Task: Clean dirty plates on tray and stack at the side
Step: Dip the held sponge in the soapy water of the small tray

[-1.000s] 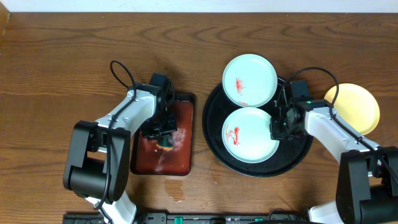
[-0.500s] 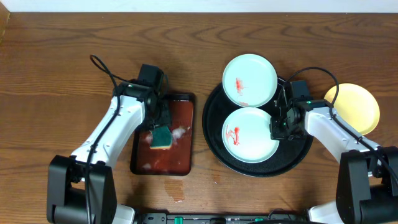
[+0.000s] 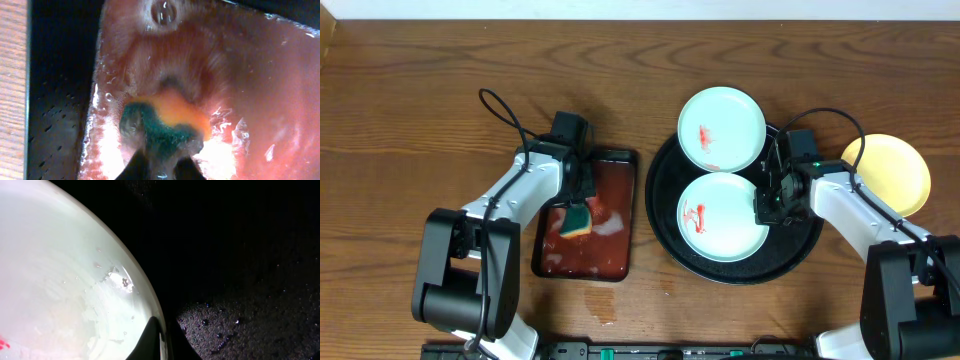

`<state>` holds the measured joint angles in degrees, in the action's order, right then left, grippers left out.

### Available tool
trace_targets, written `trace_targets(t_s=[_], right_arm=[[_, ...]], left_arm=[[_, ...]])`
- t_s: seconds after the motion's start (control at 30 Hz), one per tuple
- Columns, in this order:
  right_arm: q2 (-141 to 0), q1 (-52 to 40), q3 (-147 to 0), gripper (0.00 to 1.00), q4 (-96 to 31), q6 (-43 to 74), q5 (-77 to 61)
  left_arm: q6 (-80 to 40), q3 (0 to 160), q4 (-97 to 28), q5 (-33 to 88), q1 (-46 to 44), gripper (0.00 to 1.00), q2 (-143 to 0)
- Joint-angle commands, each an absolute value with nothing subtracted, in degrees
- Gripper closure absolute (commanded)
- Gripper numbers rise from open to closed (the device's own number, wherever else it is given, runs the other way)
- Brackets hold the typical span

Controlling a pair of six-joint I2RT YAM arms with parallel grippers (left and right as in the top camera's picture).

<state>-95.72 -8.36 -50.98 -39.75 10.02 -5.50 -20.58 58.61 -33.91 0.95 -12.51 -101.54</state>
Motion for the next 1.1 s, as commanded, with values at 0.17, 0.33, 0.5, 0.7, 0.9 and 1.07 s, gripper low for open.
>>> trace_targets(t_s=[0.17, 0.33, 0.5, 0.7, 0.9, 1.07], right_arm=[[-96.9, -8.3, -49.8, 0.99, -39.9, 10.2, -0.7], [-96.9, -8.4, -49.8, 0.99, -40.1, 10.2, -0.7], [-96.9, -8.4, -49.8, 0.99, -40.1, 10.2, -0.7], [-96.9, -8.3, -49.8, 0.99, -40.0, 10.2, -0.7], [-96.9, -8.3, -49.8, 0.99, -39.9, 10.2, -0.7], [-96.9, -8.4, -49.8, 0.99, -39.7, 10.2, -0.7]], left_arm=[[-20.2, 61.4, -37.4, 8.4, -12.8, 0.54, -98.6], [-20.2, 61.5, -41.8, 8.4, -12.8, 0.40, -94.3], [-20.2, 60.6, -47.1, 8.4, -12.9, 0.40, -94.0], [-22.5, 54.7, -41.8, 8.6, -15.0, 0.44, -94.3], [-23.0, 49.1, -35.1, 7.3, -18.9, 0.76, -94.3], [-23.2, 48.1, -34.0, 2.6, -19.6, 0.92, -94.3]])
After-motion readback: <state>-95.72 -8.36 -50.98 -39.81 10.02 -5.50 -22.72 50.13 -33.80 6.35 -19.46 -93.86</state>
